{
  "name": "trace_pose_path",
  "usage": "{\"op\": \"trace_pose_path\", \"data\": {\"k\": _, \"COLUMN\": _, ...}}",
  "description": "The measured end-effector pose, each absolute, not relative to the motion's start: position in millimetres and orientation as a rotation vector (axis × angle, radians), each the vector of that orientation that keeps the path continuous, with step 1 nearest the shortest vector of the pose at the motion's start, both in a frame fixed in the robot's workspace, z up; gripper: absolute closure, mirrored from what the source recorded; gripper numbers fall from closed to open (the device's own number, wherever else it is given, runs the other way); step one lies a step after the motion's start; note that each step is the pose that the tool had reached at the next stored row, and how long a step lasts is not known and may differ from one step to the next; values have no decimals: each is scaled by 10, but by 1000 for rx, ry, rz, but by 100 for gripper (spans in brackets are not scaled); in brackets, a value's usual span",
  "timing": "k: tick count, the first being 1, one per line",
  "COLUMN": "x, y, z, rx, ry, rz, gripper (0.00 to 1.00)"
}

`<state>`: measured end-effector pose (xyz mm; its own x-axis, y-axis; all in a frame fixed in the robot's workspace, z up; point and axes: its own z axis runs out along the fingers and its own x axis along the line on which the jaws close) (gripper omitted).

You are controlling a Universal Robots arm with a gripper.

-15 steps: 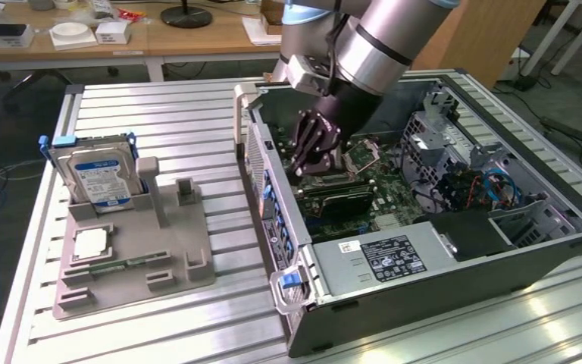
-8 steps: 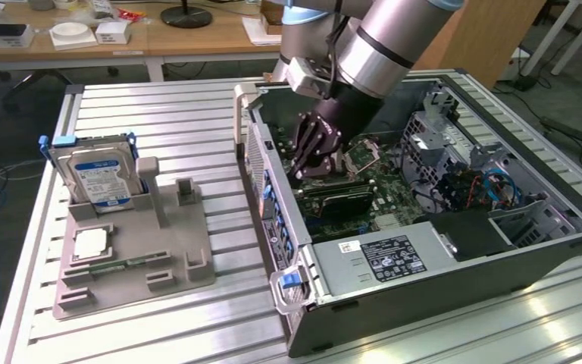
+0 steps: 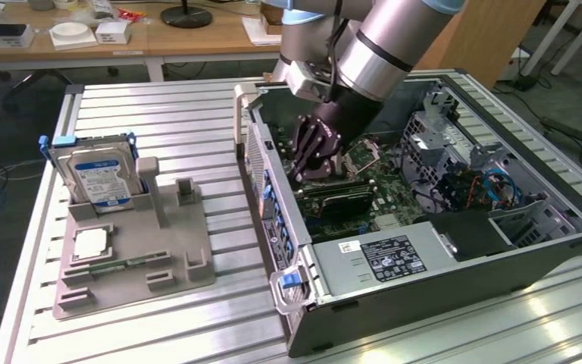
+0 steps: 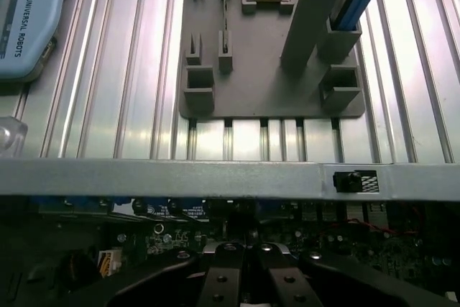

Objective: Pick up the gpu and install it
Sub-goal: 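Press down on the gpu until it lock into place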

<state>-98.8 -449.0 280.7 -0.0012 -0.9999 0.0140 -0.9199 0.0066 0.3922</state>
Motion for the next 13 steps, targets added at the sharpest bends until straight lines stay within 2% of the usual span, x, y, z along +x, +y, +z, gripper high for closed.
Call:
{"op": "trace_pose_path", "data": {"k": 10, "x": -836, "y": -4473, "z": 2758, "rx": 1990, "ry": -1999, "rz": -390, "gripper": 90}}
{"op": "trace_pose_path", "data": {"k": 13, "x": -853, "y": -4469, "z": 2751, "rx": 2014, "ry": -2023, "rz": -352, "gripper": 90}}
